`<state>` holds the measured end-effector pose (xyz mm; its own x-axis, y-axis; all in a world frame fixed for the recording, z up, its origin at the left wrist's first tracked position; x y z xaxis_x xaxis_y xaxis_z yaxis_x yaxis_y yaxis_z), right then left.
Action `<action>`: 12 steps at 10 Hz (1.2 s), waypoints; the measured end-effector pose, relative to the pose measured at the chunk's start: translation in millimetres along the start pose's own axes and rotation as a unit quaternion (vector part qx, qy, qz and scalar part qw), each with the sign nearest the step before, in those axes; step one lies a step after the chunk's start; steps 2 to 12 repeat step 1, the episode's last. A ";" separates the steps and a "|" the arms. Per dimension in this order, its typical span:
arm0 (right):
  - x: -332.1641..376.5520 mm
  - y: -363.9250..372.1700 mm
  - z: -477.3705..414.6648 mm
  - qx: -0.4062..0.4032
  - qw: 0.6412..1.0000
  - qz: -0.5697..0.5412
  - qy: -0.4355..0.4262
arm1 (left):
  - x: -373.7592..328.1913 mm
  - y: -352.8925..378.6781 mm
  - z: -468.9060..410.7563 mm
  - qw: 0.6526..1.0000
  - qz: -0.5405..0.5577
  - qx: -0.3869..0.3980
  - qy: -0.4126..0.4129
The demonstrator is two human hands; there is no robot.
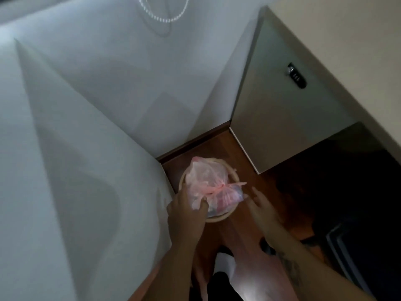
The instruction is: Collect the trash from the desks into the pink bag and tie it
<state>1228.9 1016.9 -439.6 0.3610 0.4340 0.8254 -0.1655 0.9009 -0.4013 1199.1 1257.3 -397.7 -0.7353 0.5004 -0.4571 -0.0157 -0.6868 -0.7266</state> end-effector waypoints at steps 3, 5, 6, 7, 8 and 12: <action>45.8 -36.4 19.4 -0.052 0.998 0.024 -0.041 | -28.9 -31.0 29.2 0.999 0.005 -0.014 0.034; 45.8 -36.4 19.4 -0.052 0.998 0.024 -0.041 | -28.9 -31.0 29.2 0.999 0.005 -0.014 0.034; 45.8 -36.4 19.4 -0.052 0.998 0.024 -0.041 | -28.9 -31.0 29.2 0.999 0.005 -0.014 0.034; 45.8 -36.4 19.4 -0.052 0.998 0.024 -0.041 | -28.9 -31.0 29.2 0.999 0.005 -0.014 0.034; 45.8 -36.4 19.4 -0.052 0.998 0.024 -0.041 | -28.9 -31.0 29.2 0.999 0.005 -0.014 0.034; 45.8 -36.4 19.4 -0.052 0.998 0.024 -0.041 | -28.9 -31.0 29.2 0.999 0.005 -0.014 0.034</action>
Point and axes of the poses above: each hand's wrist, its own z-axis away from the middle knuckle, its own y-axis out of the palm, x = y × z, the point moved 8 cm from there along -z, towards the middle knuckle, and after that the axes turned 13 degrees about -y, right-handed, at the moved point
